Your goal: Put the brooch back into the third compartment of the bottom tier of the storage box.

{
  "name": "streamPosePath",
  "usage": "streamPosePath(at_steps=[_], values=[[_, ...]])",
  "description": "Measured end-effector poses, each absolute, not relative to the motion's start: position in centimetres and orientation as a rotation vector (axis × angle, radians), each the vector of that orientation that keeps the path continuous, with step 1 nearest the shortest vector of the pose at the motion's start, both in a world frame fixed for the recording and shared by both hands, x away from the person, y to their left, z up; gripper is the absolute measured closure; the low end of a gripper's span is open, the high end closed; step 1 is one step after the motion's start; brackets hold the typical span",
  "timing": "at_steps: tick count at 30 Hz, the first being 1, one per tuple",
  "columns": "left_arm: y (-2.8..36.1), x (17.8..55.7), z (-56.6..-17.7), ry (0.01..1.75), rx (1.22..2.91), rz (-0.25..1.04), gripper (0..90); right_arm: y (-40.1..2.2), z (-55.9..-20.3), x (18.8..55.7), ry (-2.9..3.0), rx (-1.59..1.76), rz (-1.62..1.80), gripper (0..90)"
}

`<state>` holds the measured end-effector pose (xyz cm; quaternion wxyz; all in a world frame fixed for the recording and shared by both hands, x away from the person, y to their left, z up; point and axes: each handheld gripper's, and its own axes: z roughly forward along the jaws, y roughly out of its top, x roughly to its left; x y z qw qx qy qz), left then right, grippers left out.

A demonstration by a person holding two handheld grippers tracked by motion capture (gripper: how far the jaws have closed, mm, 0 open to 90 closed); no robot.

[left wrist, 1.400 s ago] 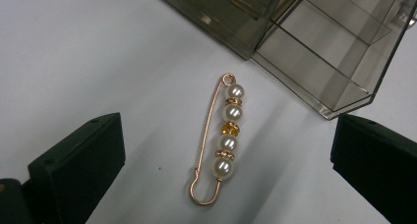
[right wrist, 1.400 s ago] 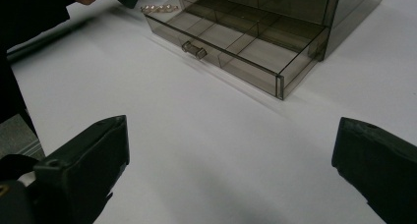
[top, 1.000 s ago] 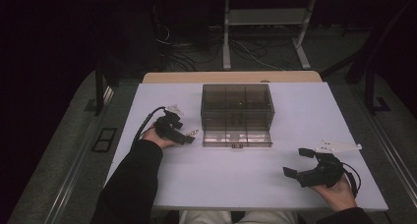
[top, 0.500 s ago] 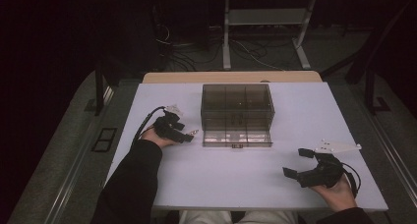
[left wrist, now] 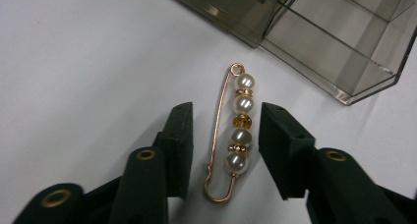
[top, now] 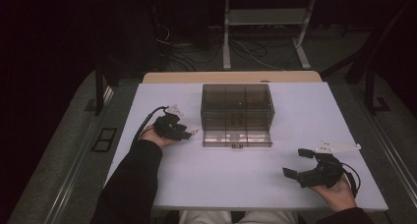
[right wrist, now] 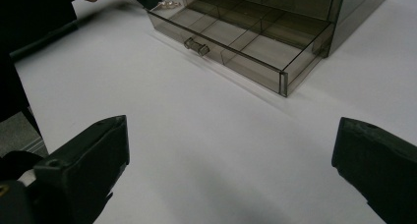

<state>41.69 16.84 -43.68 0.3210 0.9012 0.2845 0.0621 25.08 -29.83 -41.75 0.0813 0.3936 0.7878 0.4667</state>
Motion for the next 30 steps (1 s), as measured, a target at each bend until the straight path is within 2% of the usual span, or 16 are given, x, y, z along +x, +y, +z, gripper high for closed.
streamPosePath(at_steps=[10, 23, 30], values=[[16.63, 41.48, -43.67, 0.706, 2.394, 0.185, 68.5, -29.98, -41.73, 24.96, 2.347, 1.178, 1.402, 0.3], [16.79, 41.64, -43.72, 0.721, 2.377, 0.157, 71.3, -29.94, -41.73, 24.98, 2.351, 1.179, 1.403, 0.4], [16.92, 41.8, -43.68, 0.731, 2.379, 0.147, 78.1, -29.94, -41.73, 24.97, 2.351, 1.179, 1.404, 0.4]])
